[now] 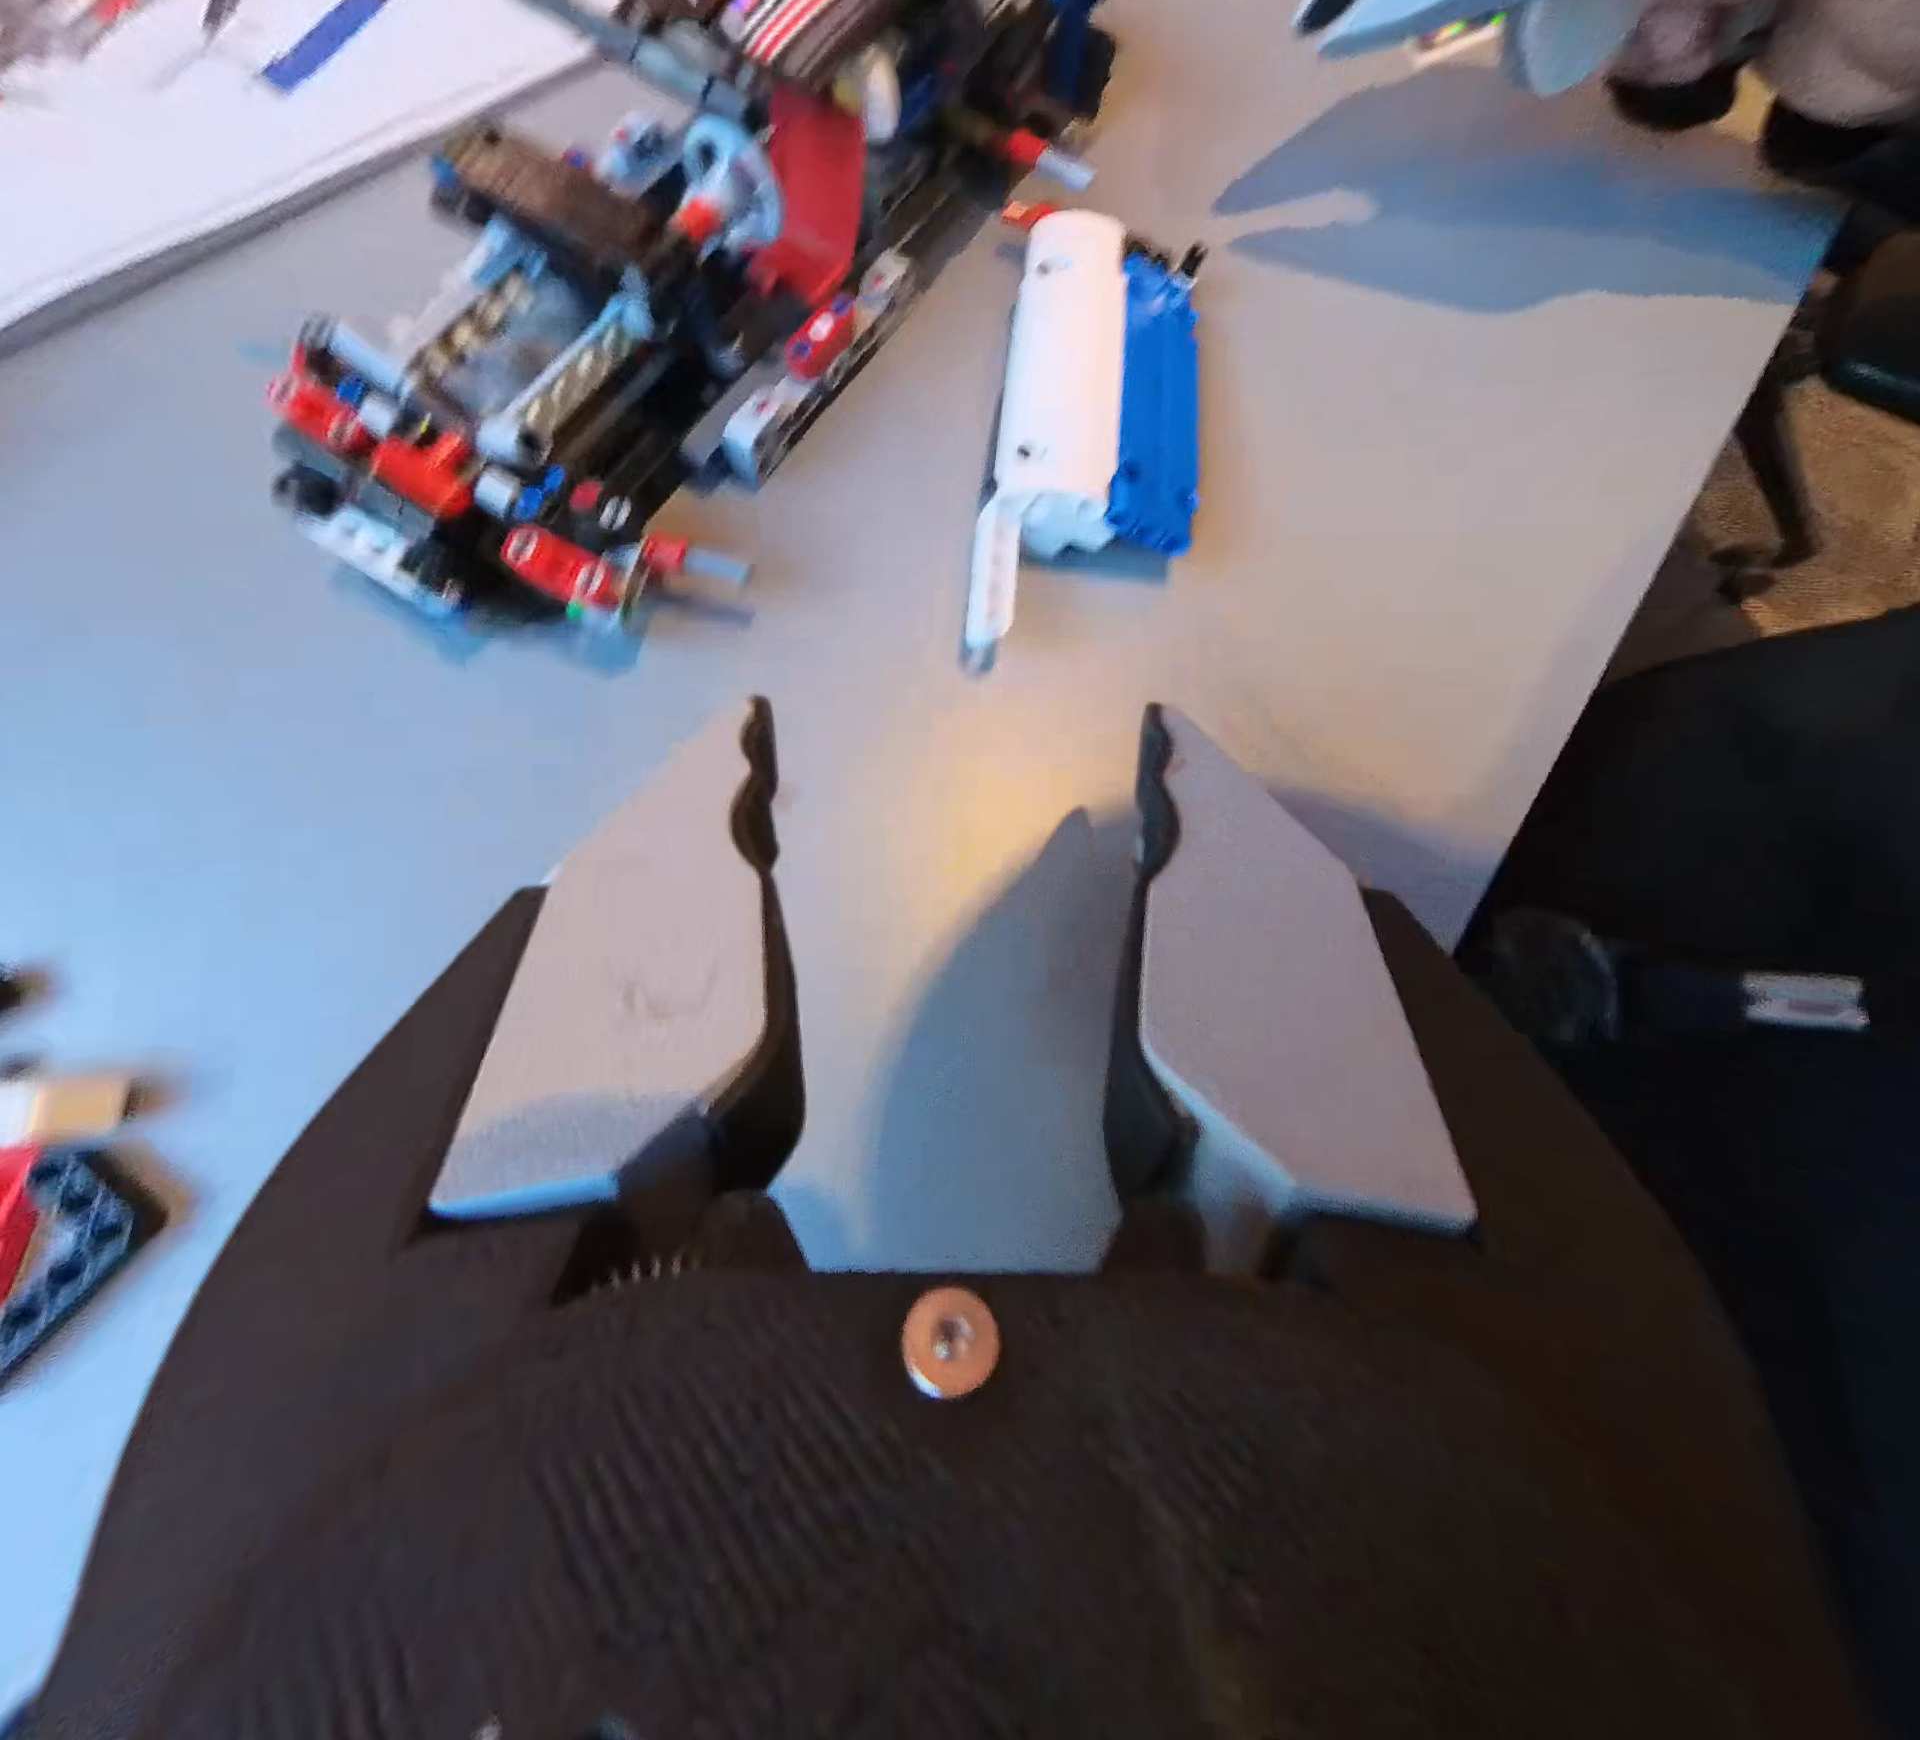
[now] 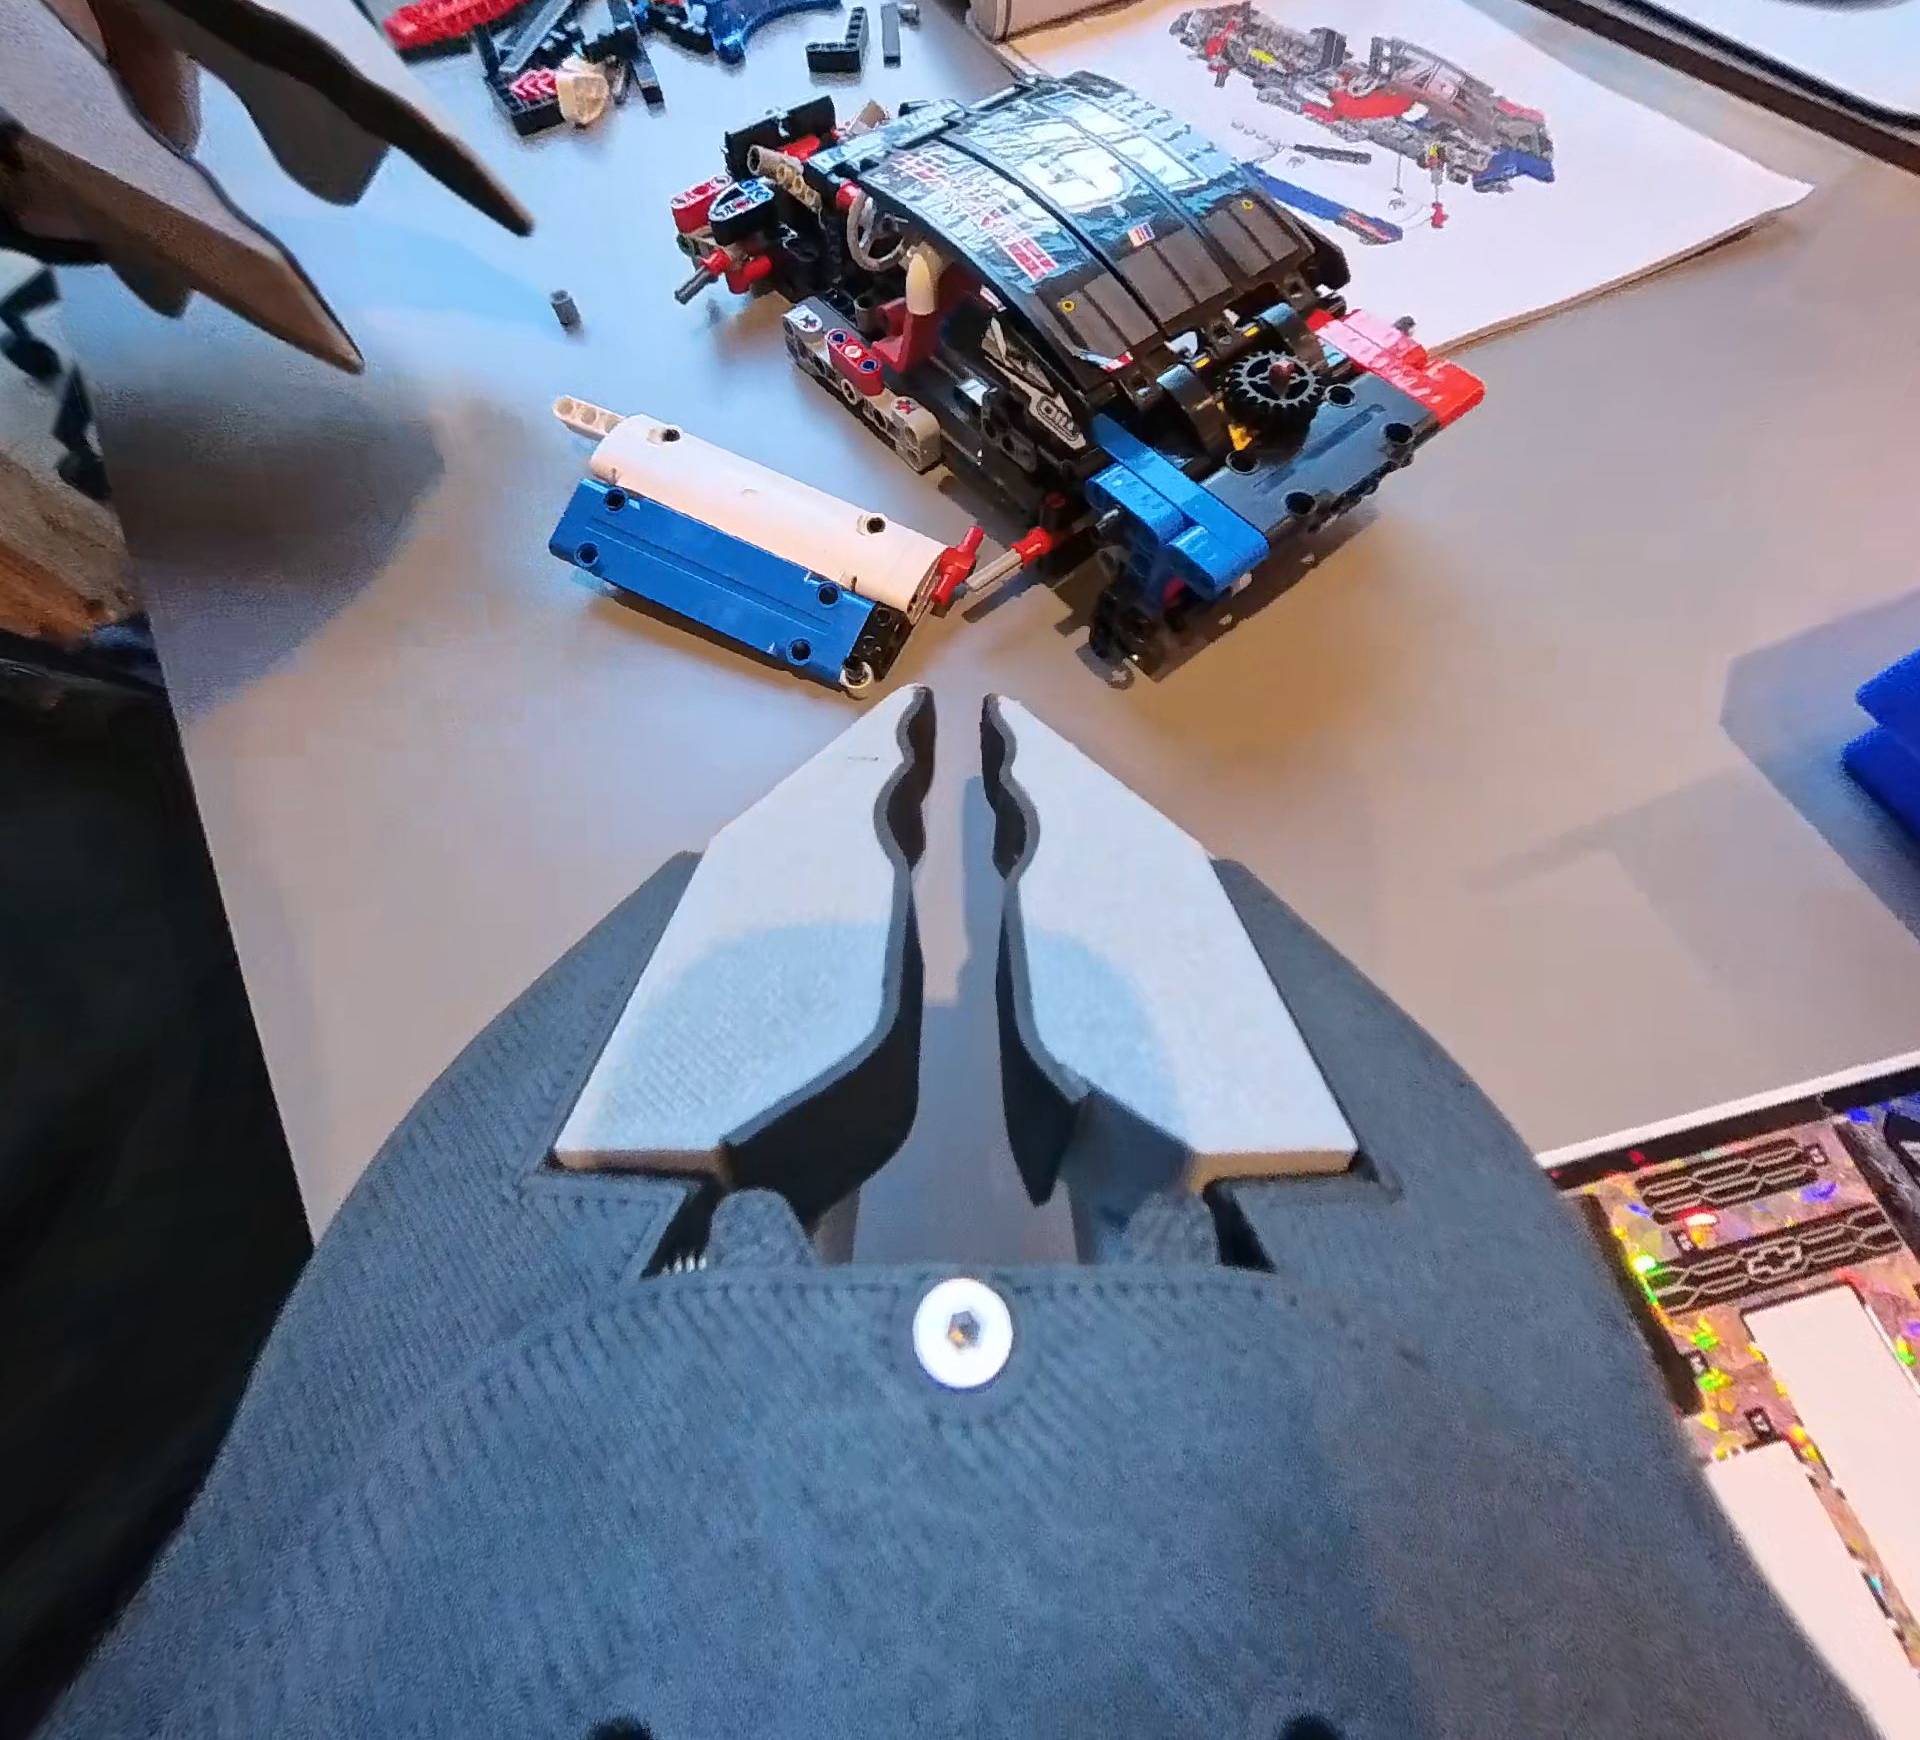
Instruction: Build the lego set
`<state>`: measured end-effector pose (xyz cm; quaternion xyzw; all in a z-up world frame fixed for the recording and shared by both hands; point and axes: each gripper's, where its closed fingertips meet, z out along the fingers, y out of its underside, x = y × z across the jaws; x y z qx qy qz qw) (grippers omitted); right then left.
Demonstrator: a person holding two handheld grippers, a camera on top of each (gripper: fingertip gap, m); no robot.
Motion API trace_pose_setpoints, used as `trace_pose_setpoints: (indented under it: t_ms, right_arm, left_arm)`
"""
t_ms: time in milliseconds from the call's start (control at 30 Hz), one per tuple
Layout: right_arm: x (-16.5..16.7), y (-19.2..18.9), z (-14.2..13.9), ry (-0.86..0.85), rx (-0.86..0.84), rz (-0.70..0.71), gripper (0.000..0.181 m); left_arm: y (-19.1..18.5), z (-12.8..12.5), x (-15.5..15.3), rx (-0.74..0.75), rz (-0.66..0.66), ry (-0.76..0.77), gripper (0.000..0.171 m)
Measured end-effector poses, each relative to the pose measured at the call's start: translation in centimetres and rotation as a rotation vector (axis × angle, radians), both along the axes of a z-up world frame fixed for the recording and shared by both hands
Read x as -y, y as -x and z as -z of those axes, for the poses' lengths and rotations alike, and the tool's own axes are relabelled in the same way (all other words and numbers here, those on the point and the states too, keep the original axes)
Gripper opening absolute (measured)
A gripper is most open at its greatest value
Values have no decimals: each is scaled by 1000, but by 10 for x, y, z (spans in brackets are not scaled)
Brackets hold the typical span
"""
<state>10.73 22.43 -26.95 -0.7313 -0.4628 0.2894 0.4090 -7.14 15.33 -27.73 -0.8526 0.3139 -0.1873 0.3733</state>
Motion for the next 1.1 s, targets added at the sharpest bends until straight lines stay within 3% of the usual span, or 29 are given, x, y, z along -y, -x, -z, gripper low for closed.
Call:
trace_pose_setpoints:
  t_ms: [133,333,600,733,833,1033,1100]
  right_arm:
    - [3,8,0,19,-12,-45,15]
    - [6,17,1,-12,4,-65,15]
    - [14,16,1,-16,1,-60,14]
    - [15,13,2,-4,-7,-48,13]
    - [14,12,3,3,-7,-45,13]
    - [12,28,-2,25,-10,-71,12]
    - [12,39,-11,42,-39,-90,11]
  left_arm:
    - [31,22,9,-53,-76,57,63]
    - [49,34,5,-109,-129,38,47]
    - [43,34,-21,-157,-30,4,27]
    - [39,35,-24,-159,32,11,20]
    - [36,35,-22,-124,58,20,5]
    - [42,33,-23,-80,49,-13,4]
    - [46,23,-27,-71,56,-102,4]
